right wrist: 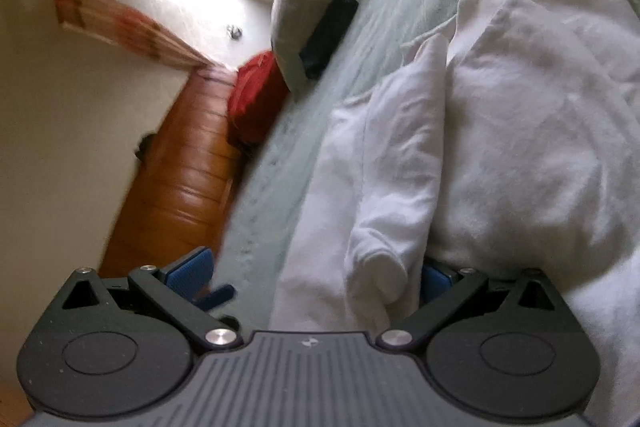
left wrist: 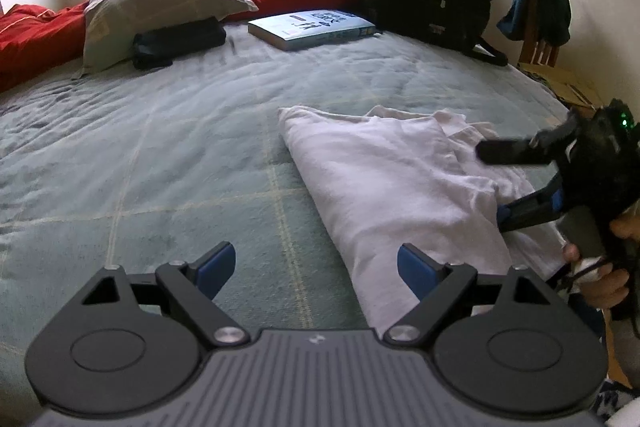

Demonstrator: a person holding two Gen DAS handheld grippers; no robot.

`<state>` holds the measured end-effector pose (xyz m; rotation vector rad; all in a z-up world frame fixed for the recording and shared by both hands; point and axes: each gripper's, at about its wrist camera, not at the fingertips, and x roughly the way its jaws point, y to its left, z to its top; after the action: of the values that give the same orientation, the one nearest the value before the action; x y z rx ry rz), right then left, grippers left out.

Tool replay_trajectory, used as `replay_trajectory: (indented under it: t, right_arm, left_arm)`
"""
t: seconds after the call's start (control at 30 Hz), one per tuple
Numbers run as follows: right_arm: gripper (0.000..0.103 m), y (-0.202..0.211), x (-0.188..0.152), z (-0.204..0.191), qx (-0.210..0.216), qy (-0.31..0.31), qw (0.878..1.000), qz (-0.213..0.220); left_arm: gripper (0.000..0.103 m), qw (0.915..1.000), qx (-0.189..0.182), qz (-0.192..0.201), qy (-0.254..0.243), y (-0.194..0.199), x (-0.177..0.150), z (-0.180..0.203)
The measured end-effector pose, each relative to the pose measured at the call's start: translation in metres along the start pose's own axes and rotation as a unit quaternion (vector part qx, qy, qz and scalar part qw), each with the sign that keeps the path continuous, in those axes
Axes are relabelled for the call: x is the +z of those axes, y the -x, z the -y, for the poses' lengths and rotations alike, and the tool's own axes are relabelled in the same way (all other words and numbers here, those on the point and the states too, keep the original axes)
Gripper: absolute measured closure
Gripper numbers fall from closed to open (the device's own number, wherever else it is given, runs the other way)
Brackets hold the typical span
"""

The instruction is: Fold clothes

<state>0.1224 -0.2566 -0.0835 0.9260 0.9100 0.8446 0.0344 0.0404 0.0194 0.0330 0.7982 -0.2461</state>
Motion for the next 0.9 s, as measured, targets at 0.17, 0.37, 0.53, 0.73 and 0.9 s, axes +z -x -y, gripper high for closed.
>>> replay_trajectory:
  t: [0.17, 0.37, 0.53, 0.73, 0.9]
  right_arm:
    - [0.0, -0.008, 0.007, -0.001, 0.014, 0.009, 1.0, -0.001]
    - [0.037, -0.006, -0.005, 0.014, -0.01, 0.042, 0.999, 0.029]
    - [0.085, -0.002, -0.004, 0.032, -0.051, 0.009, 0.998, 0.042]
    - [0.083, -0.004, 0.001, -0.019, -0.113, 0.11, 0.987, 0.036]
    - [0.083, 0.015, 0.022, -0.038, -0.155, 0.148, 0.976, 0.032]
  left_arm:
    - [0.015, 1.0, 0.005, 0.001, 0.005, -0.001, 0.001, -0.001]
    - [0.015, 0.9999, 0.009, 0.0, 0.014, -0.002, -0.001, -0.005]
    - [0.015, 0.9999, 0.007, 0.0, 0.012, 0.0, -0.002, -0.003]
    - [0.015, 1.0, 0.004, 0.002, 0.008, 0.002, -0.001, -0.002]
    - [0.015, 1.0, 0.003, -0.001, 0.002, 0.0, 0.0, 0.001]
